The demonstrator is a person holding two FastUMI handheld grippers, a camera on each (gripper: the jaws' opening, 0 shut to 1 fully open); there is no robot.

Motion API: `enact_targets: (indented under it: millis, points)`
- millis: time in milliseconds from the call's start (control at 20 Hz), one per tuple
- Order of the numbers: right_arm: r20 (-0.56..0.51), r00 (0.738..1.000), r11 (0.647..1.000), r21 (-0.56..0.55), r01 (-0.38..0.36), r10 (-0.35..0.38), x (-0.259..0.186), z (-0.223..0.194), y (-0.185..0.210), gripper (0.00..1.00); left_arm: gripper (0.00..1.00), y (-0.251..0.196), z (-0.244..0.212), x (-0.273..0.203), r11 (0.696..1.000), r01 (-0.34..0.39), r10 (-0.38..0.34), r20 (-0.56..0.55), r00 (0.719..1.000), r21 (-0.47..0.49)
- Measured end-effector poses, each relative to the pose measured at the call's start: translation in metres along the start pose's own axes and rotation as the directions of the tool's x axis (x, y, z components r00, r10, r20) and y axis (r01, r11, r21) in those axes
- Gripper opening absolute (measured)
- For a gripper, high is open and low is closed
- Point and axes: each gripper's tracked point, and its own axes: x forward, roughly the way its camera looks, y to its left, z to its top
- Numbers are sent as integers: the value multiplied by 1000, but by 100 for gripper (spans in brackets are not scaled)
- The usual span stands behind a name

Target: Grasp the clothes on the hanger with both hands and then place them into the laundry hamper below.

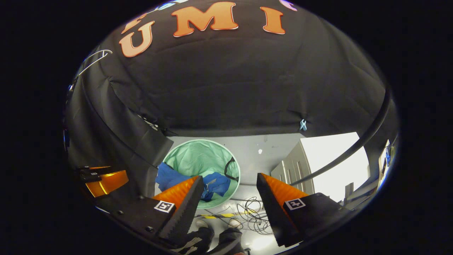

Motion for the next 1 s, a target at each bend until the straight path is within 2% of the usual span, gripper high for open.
enact_targets:
  millis: [100, 300, 550, 700, 850, 950, 1000]
  points:
    - [48, 999, 999, -40, 28, -26, -15, 22, -8, 98, 98, -3, 14, -12, 1000, 8, -8, 35, 999, -6]
    - [154, 988, 999, -50, 15, -8, -47, 65, -7, 98, 98, -8, 54, -46, 1000, 14, -11, 156, 988, -13]
    - [301, 954, 999, -50, -6, 21, -93, 127, -11, 98, 98, -18, 116, -107, 1000, 22, -16, 328, 945, -13]
    - [368, 929, 999, -26, -18, 27, -117, 158, -14, 98, 97, -33, 151, -150, 998, 60, -42, 428, 903, -30]
    - [459, 888, 999, 5, -41, 34, -155, 192, -13, 97, 97, -47, 183, -191, 993, 113, -89, 507, 857, -17]
    - [501, 864, 999, -7, -49, 46, -178, 204, -16, 97, 97, -55, 206, -221, 992, 124, -94, 586, 805, -11]
    - [530, 847, 999, -13, -34, 35, -189, 214, -20, 98, 97, -60, 218, -237, 991, 134, -97, 634, 767, -11]
